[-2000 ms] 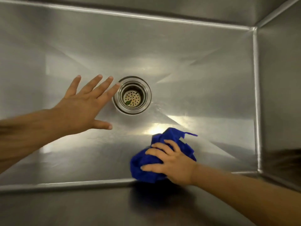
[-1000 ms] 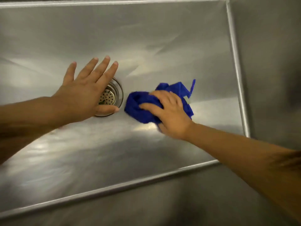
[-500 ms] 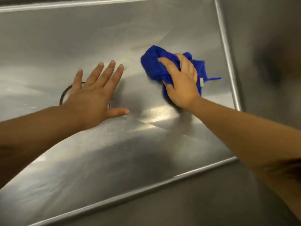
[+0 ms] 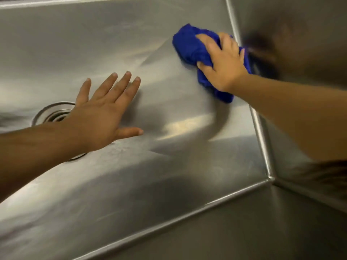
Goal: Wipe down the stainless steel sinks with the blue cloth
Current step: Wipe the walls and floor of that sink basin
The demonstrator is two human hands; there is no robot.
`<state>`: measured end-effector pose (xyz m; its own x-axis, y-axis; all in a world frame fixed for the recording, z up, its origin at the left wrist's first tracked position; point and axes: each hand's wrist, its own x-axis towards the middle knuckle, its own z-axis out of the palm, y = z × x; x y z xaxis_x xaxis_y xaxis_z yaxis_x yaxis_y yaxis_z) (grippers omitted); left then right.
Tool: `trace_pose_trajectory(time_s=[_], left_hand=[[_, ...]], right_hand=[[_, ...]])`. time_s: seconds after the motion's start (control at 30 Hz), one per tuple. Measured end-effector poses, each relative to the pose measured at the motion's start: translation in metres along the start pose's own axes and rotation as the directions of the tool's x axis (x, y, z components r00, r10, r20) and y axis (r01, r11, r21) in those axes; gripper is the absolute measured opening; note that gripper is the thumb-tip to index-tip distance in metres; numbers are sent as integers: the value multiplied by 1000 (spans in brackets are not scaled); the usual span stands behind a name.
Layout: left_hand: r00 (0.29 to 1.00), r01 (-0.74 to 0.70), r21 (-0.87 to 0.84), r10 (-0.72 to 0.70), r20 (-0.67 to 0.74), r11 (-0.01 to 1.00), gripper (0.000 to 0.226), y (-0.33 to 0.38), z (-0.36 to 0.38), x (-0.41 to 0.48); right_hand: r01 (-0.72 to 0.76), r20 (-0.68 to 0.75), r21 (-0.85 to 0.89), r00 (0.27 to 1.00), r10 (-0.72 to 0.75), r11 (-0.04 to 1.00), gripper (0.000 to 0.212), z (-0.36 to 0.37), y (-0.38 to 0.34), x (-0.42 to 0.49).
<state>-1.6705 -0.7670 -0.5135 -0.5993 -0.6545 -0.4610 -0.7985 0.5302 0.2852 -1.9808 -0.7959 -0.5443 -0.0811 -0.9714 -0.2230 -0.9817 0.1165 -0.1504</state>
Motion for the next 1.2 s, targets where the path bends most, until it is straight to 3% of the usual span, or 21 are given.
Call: trace_pose_trajectory(time_s=[0.13, 0.27, 0.4, 0.57, 0.7, 0.8, 0.9, 0.97, 1.1, 1.2], left_hand=[[999, -52, -5, 52, 12, 999, 97, 18, 1, 2], [999, -51, -40, 51, 15, 998, 96, 27, -9, -2], [996, -88, -10, 88, 4, 996, 99, 23, 1, -1], [994, -82, 7, 81, 68, 997, 103, 26, 14, 0], [987, -126, 24, 123, 106, 992, 101, 35, 13, -2], [985, -151, 39, 147, 93, 988, 100, 40, 8, -4], [983, -180, 45, 178, 43, 983, 99, 35, 10, -13], [978, -210, 70, 211, 1, 975, 98, 27, 13, -17], [987, -158, 65, 159, -13, 985, 98, 12, 19, -20], [991, -126, 62, 128, -27, 990, 98, 4, 25, -26]], right_hand=[[-26, -50, -6, 998, 26, 1000, 56, 20, 10, -83], [-75, 53, 30, 996, 73, 997, 56, 17, 7, -168], [120, 112, -108, 988, -108, 987, 61, 1, 31, -124], [13, 109, -101, 994, -2, 995, 66, 5, 39, -80], [149, 123, -122, 983, -134, 981, 62, 18, 50, -141], [407, 237, -161, 900, -365, 899, 64, 21, 62, -210], [675, 381, -169, 717, -583, 719, 66, 10, 74, -224], [764, 440, -162, 622, -647, 624, 67, 1, 66, -198], [832, 307, -107, 548, -778, 544, 44, 14, 12, -169], [809, 345, -75, 570, -746, 584, 46, 30, -18, -172]])
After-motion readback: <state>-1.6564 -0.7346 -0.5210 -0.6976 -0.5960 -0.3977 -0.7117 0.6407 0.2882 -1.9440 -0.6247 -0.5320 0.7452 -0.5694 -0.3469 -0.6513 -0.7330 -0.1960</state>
